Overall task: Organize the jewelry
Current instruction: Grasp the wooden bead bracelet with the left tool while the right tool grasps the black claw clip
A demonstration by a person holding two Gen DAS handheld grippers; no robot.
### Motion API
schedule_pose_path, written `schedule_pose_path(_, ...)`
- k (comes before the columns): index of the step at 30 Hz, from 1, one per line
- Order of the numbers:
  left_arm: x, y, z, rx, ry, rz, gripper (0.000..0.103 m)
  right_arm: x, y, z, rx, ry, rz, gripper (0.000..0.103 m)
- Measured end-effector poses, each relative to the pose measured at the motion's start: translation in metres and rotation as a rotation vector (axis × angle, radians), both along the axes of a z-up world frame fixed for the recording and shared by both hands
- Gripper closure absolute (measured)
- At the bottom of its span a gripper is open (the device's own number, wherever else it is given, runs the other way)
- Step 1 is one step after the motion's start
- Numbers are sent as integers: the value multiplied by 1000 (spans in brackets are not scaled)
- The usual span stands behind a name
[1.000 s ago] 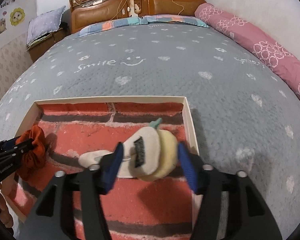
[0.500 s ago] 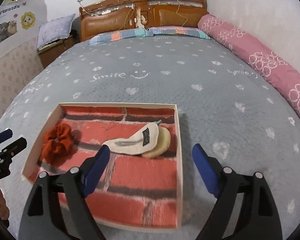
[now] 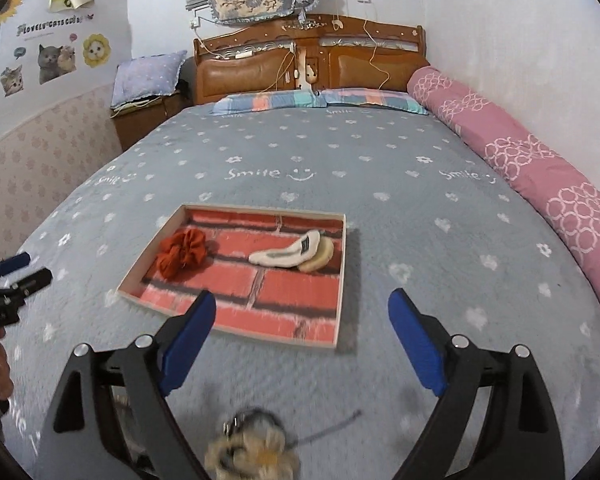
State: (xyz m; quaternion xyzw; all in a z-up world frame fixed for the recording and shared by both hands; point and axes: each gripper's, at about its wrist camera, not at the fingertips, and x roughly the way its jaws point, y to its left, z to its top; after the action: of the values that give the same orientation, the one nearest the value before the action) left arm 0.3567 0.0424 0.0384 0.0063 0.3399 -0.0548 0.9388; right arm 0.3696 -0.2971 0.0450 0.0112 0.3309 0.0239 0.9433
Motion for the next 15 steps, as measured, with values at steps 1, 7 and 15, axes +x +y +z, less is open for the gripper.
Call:
schedule_pose_path(1,-10,4,0,-5,-2,1,7,-9,-1,-1,-5,0,1,16)
schedule_pose_path(7,-57,21,-18,-7,5,17,6,-53,-7,-17,-14,6,-13,16)
schedule_pose_path(15,-111,31,-65,11,47,31,6,-109,-16,-56,-89,-6,-52,16)
